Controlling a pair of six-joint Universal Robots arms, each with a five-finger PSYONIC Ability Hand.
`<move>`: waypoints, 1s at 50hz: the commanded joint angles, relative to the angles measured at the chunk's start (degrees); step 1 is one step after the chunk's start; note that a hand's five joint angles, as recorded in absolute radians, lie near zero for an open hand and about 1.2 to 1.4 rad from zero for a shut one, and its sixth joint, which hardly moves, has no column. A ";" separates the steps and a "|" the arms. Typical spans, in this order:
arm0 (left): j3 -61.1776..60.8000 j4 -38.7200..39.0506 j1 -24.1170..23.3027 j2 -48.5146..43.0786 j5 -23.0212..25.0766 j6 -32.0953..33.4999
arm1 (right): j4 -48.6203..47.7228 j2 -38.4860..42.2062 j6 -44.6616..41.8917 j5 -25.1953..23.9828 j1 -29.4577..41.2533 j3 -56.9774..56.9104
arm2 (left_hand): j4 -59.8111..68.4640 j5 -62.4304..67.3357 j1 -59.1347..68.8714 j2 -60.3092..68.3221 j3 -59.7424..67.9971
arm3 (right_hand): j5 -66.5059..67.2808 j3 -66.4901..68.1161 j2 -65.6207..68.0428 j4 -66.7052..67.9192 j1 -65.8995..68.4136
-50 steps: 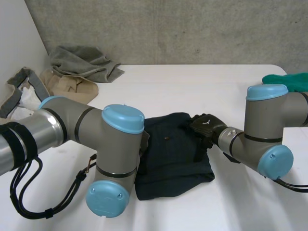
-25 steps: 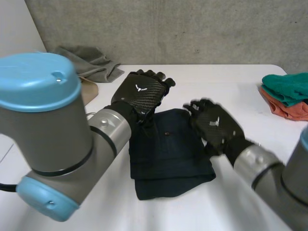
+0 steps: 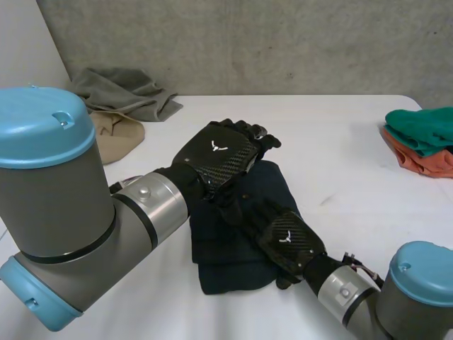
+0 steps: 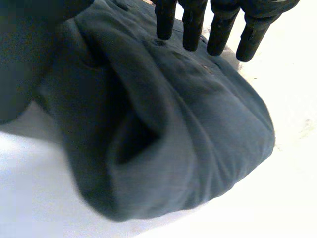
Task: Fold the laundry.
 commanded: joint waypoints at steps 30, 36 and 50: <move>0.06 0.46 0.09 0.88 -0.19 -0.08 | 1.88 10.95 4.66 8.57 3.18 -22.08 | 0.25 -0.88 1.02 0.53 -0.15 | 35.60 35.61 36.16 35.38 36.05; 0.06 0.55 0.09 1.05 -0.19 -0.08 | 6.01 12.61 6.95 8.04 3.45 -25.15 | 0.25 -0.88 1.02 0.53 -0.15 | 19.75 19.76 20.32 19.54 20.20; 0.85 0.64 -0.18 1.23 -0.01 -0.08 | 5.94 12.71 7.92 9.54 2.48 -31.31 | 0.25 -0.88 1.02 0.53 -0.15 | 66.95 66.95 67.51 66.73 67.40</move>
